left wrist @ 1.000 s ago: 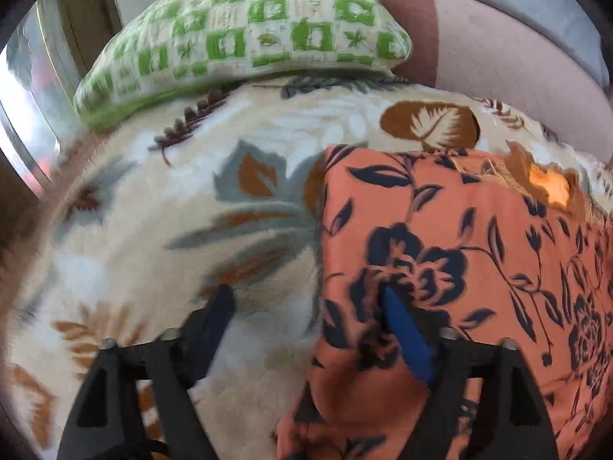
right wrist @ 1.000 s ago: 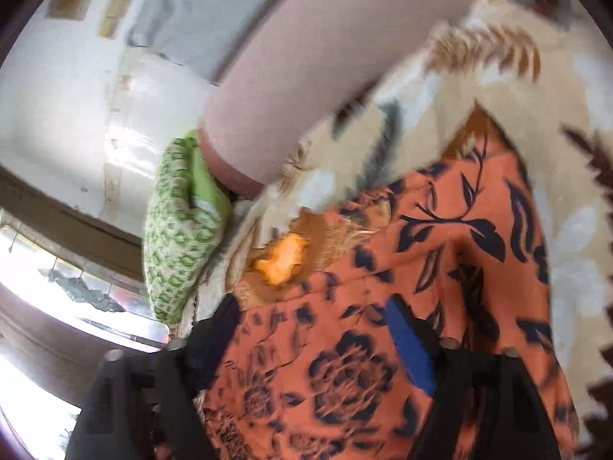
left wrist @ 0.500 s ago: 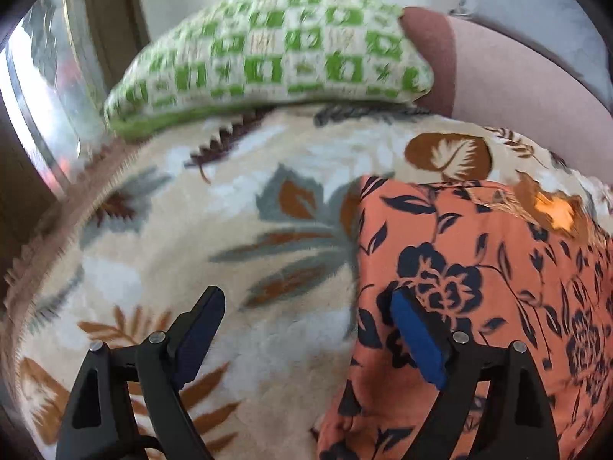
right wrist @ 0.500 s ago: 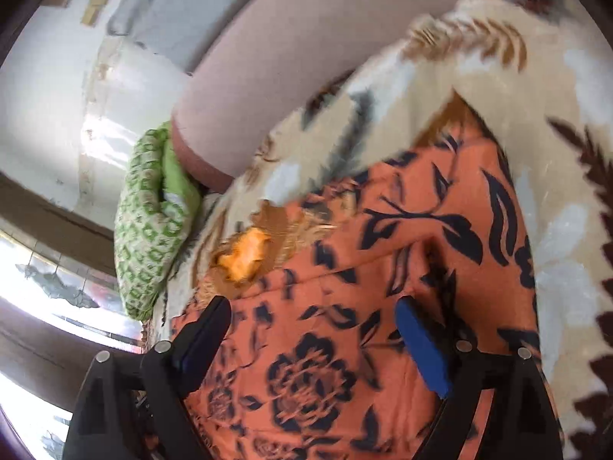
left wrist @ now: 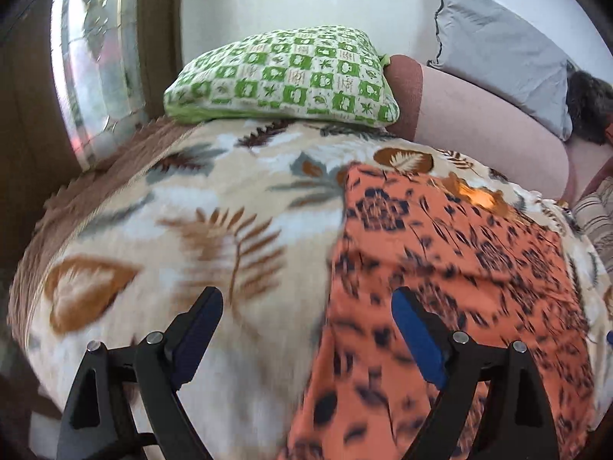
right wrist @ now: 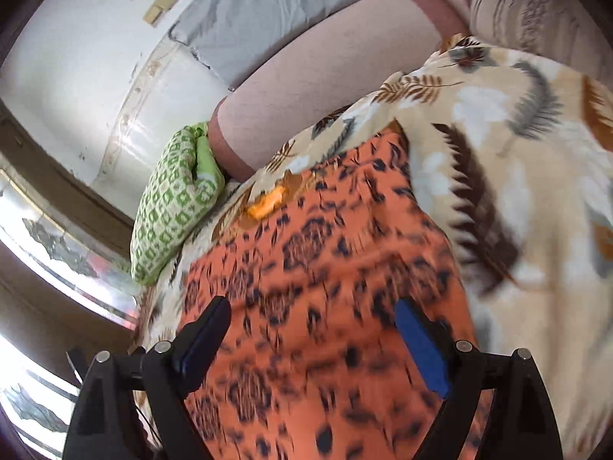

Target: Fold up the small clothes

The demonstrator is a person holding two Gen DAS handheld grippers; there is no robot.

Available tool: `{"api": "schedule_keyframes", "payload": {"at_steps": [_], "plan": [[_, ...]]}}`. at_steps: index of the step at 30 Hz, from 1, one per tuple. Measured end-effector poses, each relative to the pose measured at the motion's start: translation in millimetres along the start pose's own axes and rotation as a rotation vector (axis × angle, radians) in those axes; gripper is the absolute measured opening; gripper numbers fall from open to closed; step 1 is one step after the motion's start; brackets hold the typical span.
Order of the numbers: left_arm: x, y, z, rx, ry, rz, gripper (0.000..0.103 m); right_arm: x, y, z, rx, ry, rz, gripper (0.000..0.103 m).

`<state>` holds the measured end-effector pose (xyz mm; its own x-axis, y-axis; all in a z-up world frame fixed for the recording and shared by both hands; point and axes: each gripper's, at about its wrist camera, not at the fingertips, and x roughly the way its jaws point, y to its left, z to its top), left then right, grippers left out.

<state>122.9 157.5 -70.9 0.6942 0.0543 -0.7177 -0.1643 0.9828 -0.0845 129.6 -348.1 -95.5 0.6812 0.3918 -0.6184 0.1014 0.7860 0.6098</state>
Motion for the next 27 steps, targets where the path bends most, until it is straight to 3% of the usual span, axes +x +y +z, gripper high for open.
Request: {"api": "schedule_keyframes", "payload": {"at_steps": [8,14,17,23,27], "plan": [[-57.0,15.2,-47.7,0.013,-0.003,-0.031,0.090,-55.3,-10.0,-41.2,0.046,-0.033,-0.008,0.090],[-71.7,27.8,-65.5,-0.020,0.044,-0.041,0.090,-80.5,-10.4,-51.9,0.041,-0.041,-0.016,0.090],[-71.4,28.0,-76.4,-0.023,0.093,-0.072,0.090,-83.4,-16.0,-56.3,0.035,0.005,-0.054,0.090],[-51.2,23.0,-102.5,-0.016,0.241,-0.120,0.090,-64.8,-35.1,-64.8,-0.018,0.209,-0.132,0.090],[-57.0,23.9,-108.0,-0.025,0.243,-0.130,0.090,-74.4,-39.1,-72.3,-0.051,0.205,-0.135,0.090]]}}
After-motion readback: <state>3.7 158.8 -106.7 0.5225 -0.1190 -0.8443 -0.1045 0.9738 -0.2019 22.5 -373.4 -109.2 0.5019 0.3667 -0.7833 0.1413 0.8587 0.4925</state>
